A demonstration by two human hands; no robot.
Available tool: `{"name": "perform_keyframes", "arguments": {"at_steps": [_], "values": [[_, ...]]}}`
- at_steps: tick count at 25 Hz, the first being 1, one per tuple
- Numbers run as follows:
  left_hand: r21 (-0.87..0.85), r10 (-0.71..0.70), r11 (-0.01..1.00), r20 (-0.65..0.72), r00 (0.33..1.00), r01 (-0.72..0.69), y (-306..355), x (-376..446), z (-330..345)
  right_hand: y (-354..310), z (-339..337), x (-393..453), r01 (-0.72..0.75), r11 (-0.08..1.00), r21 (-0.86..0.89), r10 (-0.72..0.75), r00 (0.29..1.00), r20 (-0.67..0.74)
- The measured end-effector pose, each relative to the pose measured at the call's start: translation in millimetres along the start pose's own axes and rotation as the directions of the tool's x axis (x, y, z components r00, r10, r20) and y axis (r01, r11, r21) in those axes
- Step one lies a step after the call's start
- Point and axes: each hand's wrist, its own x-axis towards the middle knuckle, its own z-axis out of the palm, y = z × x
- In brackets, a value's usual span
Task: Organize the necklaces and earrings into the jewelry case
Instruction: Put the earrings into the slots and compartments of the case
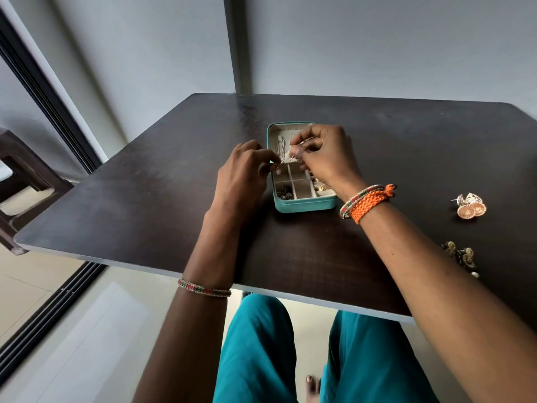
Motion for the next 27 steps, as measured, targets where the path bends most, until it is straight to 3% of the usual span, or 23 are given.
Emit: {"name": "perform_keyframes", "arguments": {"at_steps": [5, 11, 15, 21, 27], "values": [[0.113, 0.056, 0.992, 0.002, 0.998, -0.056, 6.9, -0.8, -1.2, 0.9, -0.1, 1.2, 0.044, 0.999, -0.031, -0.045, 0.999, -0.028], [-0.074, -0.082, 0.994, 0.054, 0.995, 0.086, 3.8, 1.2, 1.2, -0.1, 1.6, 1.6, 0.047, 0.998, -0.036, -0.047, 0.999, 0.000], [-0.076, -0.153, 0.984, 0.102, 0.983, 0.161, 5.3, 1.6, 1.4, -3.6, 0.4, -0.8, 0.051, 0.998, -0.044, -0.050, 0.999, 0.011], [-0.247, -0.210, 0.940, 0.127, 0.969, 0.236, 5.5, 1.3, 3.2, -5.9, -0.2, -3.6, 0.030, 0.995, -0.098, -0.027, 0.999, 0.037], [-0.271, -0.226, 0.931, 0.101, 0.969, 0.246, 3.3, 2.5, 3.7, -4.0, 8.1, -6.4, 0.048, 0.982, -0.183, -0.026, 0.993, 0.118]]}}
